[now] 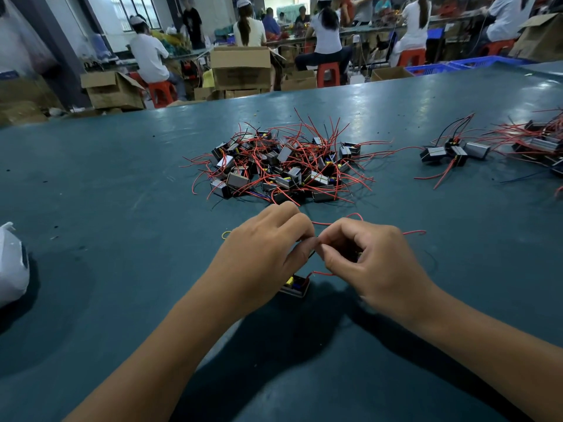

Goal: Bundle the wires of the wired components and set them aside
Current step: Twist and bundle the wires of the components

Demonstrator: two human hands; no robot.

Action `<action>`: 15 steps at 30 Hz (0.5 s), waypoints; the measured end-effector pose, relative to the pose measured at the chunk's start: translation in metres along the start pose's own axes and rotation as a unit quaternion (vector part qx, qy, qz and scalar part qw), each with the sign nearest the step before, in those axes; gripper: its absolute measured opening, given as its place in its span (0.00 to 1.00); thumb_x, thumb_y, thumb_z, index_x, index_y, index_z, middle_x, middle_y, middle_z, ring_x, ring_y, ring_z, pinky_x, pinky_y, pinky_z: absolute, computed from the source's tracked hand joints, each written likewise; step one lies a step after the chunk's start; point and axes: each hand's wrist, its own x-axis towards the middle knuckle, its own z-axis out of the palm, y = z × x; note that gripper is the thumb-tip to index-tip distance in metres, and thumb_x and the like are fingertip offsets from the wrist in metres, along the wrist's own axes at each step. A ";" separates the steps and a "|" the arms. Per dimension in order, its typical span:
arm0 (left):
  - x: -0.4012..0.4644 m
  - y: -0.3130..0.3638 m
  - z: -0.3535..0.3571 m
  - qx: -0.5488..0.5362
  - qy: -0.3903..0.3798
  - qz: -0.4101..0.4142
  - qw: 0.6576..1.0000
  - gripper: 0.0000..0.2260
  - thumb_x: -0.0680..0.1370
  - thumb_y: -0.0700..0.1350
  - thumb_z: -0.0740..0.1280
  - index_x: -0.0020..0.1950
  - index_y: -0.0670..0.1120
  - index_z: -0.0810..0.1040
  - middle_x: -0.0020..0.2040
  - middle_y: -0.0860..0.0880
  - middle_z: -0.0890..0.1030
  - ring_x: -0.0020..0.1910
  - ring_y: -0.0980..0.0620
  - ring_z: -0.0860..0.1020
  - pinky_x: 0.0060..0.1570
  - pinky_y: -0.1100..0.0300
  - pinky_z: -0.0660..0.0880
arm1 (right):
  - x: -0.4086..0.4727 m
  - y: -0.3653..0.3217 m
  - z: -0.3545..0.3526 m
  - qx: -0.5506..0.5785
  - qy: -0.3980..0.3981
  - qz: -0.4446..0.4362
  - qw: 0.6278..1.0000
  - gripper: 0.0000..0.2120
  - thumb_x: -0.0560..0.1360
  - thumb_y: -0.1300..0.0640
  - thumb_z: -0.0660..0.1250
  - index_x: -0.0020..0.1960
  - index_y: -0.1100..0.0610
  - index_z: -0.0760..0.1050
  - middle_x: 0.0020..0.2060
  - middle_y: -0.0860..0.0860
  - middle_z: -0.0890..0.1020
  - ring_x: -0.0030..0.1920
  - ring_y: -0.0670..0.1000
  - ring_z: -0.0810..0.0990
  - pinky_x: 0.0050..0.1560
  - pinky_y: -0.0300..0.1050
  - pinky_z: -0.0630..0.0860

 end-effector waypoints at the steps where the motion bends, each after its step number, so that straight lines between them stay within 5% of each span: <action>1: 0.000 0.001 0.000 -0.006 -0.011 -0.006 1.000 0.12 0.81 0.50 0.58 0.46 0.44 0.76 0.44 0.50 0.75 0.43 0.49 0.73 0.39 0.47 0.74 | 0.000 -0.001 0.000 -0.006 -0.001 -0.004 1.000 0.06 0.73 0.65 0.71 0.41 0.56 0.80 0.27 0.40 0.75 0.30 0.41 0.74 0.35 0.28 0.66; 6: -0.002 0.001 0.004 -0.147 -0.037 -0.109 0.982 0.08 0.80 0.45 0.65 0.41 0.49 0.74 0.37 0.55 0.72 0.36 0.58 0.70 0.36 0.66 0.65 | -0.001 -0.003 0.000 -0.038 0.000 -0.030 0.999 0.05 0.73 0.64 0.72 0.42 0.56 0.81 0.29 0.40 0.77 0.32 0.40 0.75 0.35 0.27 0.66; 9: -0.001 0.003 0.005 -0.226 -0.053 -0.182 0.956 0.09 0.76 0.47 0.64 0.36 0.49 0.75 0.29 0.57 0.70 0.29 0.59 0.66 0.29 0.66 0.62 | -0.002 -0.003 -0.001 -0.060 -0.001 -0.048 0.997 0.04 0.73 0.62 0.72 0.41 0.56 0.80 0.31 0.42 0.78 0.33 0.42 0.76 0.36 0.28 0.68; 15: 0.002 0.009 0.003 -0.463 -0.102 -0.390 0.789 0.16 0.74 0.39 0.63 0.25 0.47 0.71 0.25 0.49 0.67 0.24 0.53 0.60 0.24 0.66 0.58 | -0.002 -0.004 0.001 -0.159 -0.020 -0.140 0.977 0.03 0.74 0.60 0.68 0.42 0.58 0.79 0.34 0.47 0.78 0.35 0.44 0.74 0.38 0.38 0.71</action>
